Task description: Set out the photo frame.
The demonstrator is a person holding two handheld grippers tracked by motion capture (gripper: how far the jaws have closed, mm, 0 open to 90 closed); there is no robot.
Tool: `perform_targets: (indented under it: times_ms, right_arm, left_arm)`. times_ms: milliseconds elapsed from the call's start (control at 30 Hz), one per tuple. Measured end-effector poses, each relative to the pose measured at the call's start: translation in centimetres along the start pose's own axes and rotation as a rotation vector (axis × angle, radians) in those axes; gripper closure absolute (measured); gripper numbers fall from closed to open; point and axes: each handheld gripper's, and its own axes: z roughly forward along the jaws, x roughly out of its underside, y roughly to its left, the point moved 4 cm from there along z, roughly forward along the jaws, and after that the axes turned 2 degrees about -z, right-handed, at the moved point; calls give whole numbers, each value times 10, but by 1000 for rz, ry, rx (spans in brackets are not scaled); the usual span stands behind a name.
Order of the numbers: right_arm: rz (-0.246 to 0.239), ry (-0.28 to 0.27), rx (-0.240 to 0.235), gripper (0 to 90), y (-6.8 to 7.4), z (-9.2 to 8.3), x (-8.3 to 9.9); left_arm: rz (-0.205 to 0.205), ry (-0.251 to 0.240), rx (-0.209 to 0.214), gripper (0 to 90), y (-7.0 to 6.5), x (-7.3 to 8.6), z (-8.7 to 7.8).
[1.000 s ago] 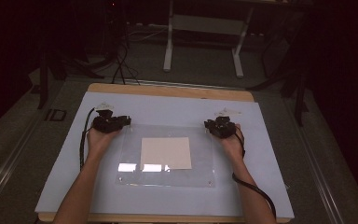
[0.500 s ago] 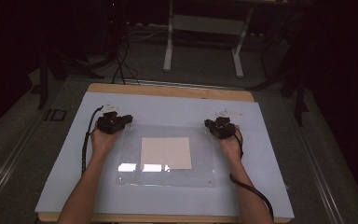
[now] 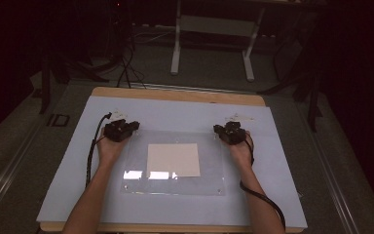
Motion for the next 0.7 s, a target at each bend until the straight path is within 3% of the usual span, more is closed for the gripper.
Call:
perform_targets:
  times_ms: [167, 367, 533, 700]
  right_arm:
    - [5, 7, -8, 847, -1, 0, -1]
    - [20, 41, -22, 846, -2, 1, -3]
    - [50, 66, -30, 845, -4, 3, -6]
    - [97, 96, -37, 848, -9, 8, -11]
  left_arm:
    - [-22, 2, 11, 846, 1, -1, 0]
    - [-44, 55, 30, 850, 4, -5, 0]
    - [-90, 95, 62, 847, 9, -9, 3]
    - [-159, 99, 87, 846, 14, -11, 8]
